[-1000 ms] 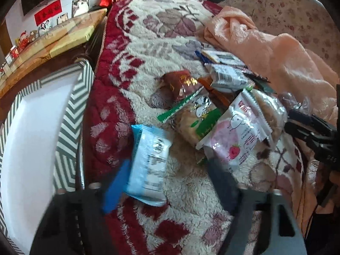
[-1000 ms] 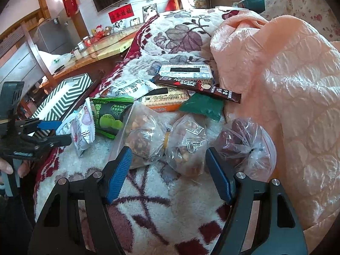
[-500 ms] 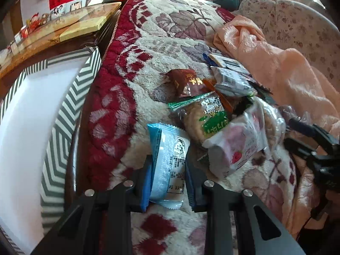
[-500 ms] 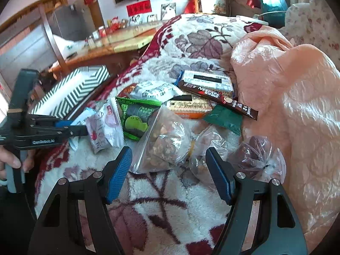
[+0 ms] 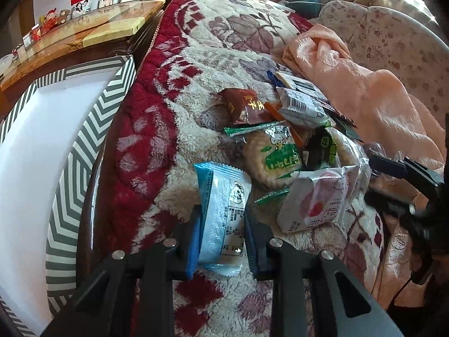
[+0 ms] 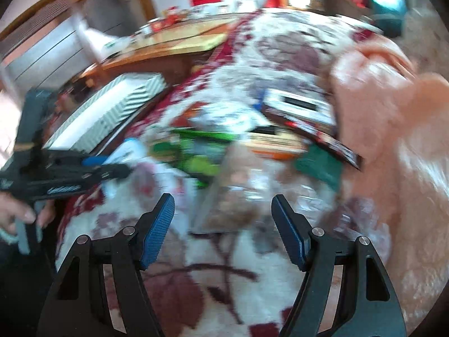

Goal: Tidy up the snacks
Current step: 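Grasp the pink strawberry snack bag with the right gripper, then carry the blue packet with the left gripper while the right carries the pink bag to the box, then open both grippers to drop the packets into the white box, then move both grippers back over the snack pile on the bedspread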

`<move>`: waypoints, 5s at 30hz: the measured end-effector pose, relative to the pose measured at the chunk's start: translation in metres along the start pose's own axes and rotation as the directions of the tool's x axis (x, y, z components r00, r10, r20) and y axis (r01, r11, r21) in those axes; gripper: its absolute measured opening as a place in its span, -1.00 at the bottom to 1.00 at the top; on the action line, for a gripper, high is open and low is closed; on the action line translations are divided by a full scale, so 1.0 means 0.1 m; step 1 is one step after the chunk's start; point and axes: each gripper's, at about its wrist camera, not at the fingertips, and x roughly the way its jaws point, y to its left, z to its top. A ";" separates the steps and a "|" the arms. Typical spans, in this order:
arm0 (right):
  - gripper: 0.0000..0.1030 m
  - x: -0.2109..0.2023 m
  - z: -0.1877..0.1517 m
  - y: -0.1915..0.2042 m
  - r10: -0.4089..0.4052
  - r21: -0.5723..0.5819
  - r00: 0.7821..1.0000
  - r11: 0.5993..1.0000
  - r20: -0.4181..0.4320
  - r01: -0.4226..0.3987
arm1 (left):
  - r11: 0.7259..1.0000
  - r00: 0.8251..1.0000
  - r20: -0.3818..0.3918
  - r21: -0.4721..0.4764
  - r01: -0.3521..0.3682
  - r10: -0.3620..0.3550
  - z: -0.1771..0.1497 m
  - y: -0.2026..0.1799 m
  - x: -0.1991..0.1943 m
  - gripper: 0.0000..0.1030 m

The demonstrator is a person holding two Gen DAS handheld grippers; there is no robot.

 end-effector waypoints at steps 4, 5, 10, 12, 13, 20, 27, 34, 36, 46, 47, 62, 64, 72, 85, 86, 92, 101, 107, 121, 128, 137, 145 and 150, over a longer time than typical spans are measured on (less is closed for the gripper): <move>0.40 0.05 0.10 0.31 0.014 -0.179 1.000 0.984 -0.010 -0.015 | 1.000 1.000 -0.001 -0.011 0.007 -0.007 -0.01 0.02 0.00 -0.42; 0.40 0.07 0.13 0.39 -0.002 -0.229 1.000 0.973 -0.012 0.000 | 1.000 1.000 -0.003 -0.013 0.005 -0.005 -0.01 0.03 0.00 -0.42; 0.40 0.07 0.17 0.73 -0.005 -0.453 0.999 0.892 -0.036 -0.012 | 1.000 1.000 -0.003 -0.021 0.006 -0.006 -0.02 0.06 0.01 -0.42; 0.40 0.10 0.09 0.88 -0.052 -0.561 0.998 0.827 -0.027 0.028 | 1.000 1.000 -0.003 -0.026 0.009 -0.009 -0.02 0.06 0.02 -0.42; 0.40 0.14 0.03 0.94 -0.086 -0.619 0.996 0.784 -0.020 0.055 | 1.000 1.000 -0.003 -0.028 0.010 -0.010 -0.02 0.07 0.02 -0.42; 0.40 0.43 -0.24 1.08 -0.303 -0.824 0.952 0.528 0.045 0.207 | 1.000 1.000 -0.006 -0.028 0.013 -0.013 -0.03 0.08 0.03 -0.42; 0.40 0.45 -0.15 1.13 -0.274 -0.832 0.961 0.522 0.042 0.186 | 0.999 1.000 -0.015 -0.039 0.012 -0.012 -0.02 0.09 0.07 -0.42; 0.04 0.43 0.00 0.92 -0.184 -0.697 0.980 0.713 -0.080 0.077 | 0.999 1.000 -0.015 -0.047 0.015 -0.016 -0.04 0.11 0.06 -0.42; 0.04 0.36 0.03 0.83 -0.135 -0.626 0.985 0.779 -0.104 0.040 | 0.999 1.000 -0.012 -0.049 0.011 -0.012 -0.04 0.10 0.04 -0.42; 0.04 0.07 0.16 0.59 0.043 -0.340 0.996 0.938 -0.078 -0.067 | 0.999 0.999 0.040 -0.034 0.008 -0.006 -0.03 0.02 -0.20 -0.42; 0.04 0.06 0.18 0.61 0.044 -0.333 0.997 0.941 -0.071 -0.065 | 0.999 0.999 0.048 -0.035 0.009 -0.007 -0.02 0.02 -0.23 -0.42; 0.04 0.11 0.51 0.84 0.103 -0.290 0.993 0.950 -0.050 -0.113 | 0.990 0.988 0.118 -0.113 -0.083 0.097 0.08 0.32 -0.62 -0.42; 0.04 0.14 0.54 0.89 0.108 -0.292 0.993 0.949 -0.052 -0.119 | 0.987 0.986 0.121 -0.125 -0.100 0.115 0.09 0.39 -0.66 -0.42; 0.04 0.28 0.71 1.12 0.137 -0.299 0.988 0.942 -0.074 -0.153 | 0.971 0.974 0.130 -0.179 -0.161 0.185 0.14 0.74 -0.83 -0.42; 0.04 0.50 0.91 1.58 0.183 -0.349 0.976 0.913 -0.115 -0.212 | 0.938 0.967 0.109 -0.288 -0.193 0.232 0.03 1.26 -0.90 -0.42; 0.04 0.51 0.94 1.62 0.185 -0.356 0.976 0.909 -0.116 -0.215 | 0.934 0.966 0.107 -0.300 -0.195 0.236 0.02 1.30 -0.90 -0.42; 0.04 0.60 1.10 1.82 0.227 -0.345 0.967 0.904 -0.117 -0.254 | 0.903 0.963 0.070 -0.370 -0.216 0.260 -0.06 1.56 -0.87 -0.42; 0.04 0.95 1.32 2.23 0.285 -0.341 0.943 0.881 -0.172 -0.328 | 0.865 0.958 0.039 -0.443 -0.237 0.283 -0.21 1.84 -0.90 -0.42; 0.04 1.28 1.39 2.42 0.280 -0.333 0.933 0.878 -0.227 -0.344 | 0.836 0.951 0.020 -0.482 -0.262 0.310 -0.25 1.98 -0.88 -0.42; 0.07 1.60 1.24 2.46 0.264 -0.295 0.921 0.890 -0.287 -0.347 | 0.779 0.933 -0.051 -0.535 -0.328 0.357 -0.30 2.10 -0.78 -0.21; 0.10 1.24 1.23 2.34 0.297 -0.274 0.936 0.899 -0.190 -0.341 | 0.753 0.925 -0.021 -0.574 -0.321 0.379 -0.33 1.95 -0.92 0.49; 0.13 0.48 0.96 1.64 0.219 -0.242 0.976 0.947 0.001 -0.212 | 0.828 0.925 0.107 -0.493 -0.268 0.364 -0.22 1.15 -1.01 0.64; 0.13 0.01 0.53 0.82 0.078 -0.164 0.995 0.984 0.058 -0.068 | 0.899 0.949 0.138 -0.383 -0.211 0.282 -0.16 0.50 -0.80 0.64; 0.13 -0.26 0.26 0.35 0.019 -0.101 0.995 0.995 0.097 -0.009 | 0.931 0.950 0.178 -0.309 -0.194 0.257 -0.18 0.11 -0.69 0.64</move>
